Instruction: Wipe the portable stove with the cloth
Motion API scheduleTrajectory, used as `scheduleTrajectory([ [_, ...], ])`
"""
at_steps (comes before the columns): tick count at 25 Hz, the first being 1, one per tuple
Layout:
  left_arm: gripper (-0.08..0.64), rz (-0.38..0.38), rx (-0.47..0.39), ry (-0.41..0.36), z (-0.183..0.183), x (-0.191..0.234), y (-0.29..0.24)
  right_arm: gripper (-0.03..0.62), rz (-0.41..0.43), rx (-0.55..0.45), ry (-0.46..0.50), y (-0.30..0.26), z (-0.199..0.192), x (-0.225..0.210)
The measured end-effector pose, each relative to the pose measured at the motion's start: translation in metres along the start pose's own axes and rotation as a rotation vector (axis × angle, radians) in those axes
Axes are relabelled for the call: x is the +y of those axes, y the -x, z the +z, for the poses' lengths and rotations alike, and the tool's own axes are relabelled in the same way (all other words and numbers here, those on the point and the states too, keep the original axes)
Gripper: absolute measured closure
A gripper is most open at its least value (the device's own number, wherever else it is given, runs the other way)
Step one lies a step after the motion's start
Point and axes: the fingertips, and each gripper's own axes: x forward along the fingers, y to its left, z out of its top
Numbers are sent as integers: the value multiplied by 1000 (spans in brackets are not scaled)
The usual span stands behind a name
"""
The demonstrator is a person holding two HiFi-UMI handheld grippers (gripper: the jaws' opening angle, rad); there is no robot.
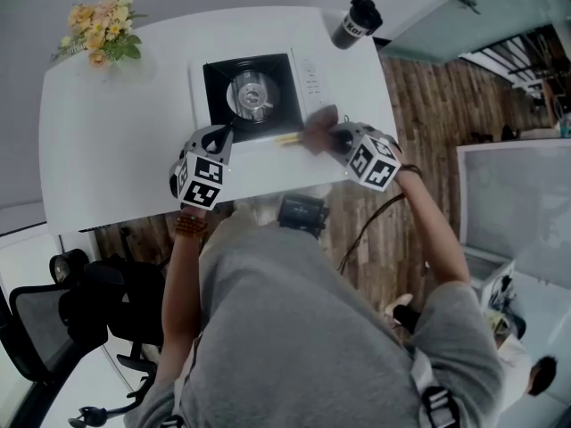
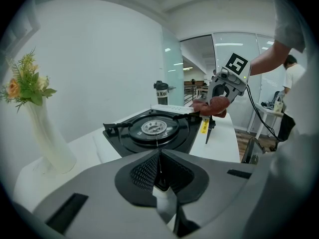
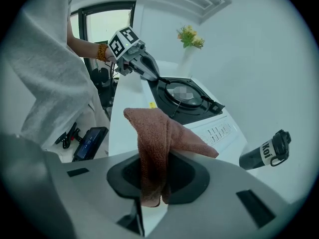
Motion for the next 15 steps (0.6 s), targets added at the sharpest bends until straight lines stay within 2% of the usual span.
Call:
scheduleTrajectory([
  [5, 518, -5, -1, 1, 0, -1, -1, 503, 78, -6, -32, 3, -4, 12],
  [9, 518, -8, -4, 0, -1, 0, -2, 502, 269, -35, -40, 27, 14, 23],
  [11, 518, -6, -8, -1, -1, 1, -2, 502, 331, -72, -40, 43, 32, 15],
  [15, 518, -2, -13, -6, 0, 0, -1, 499, 278, -172, -30, 61, 66, -39],
])
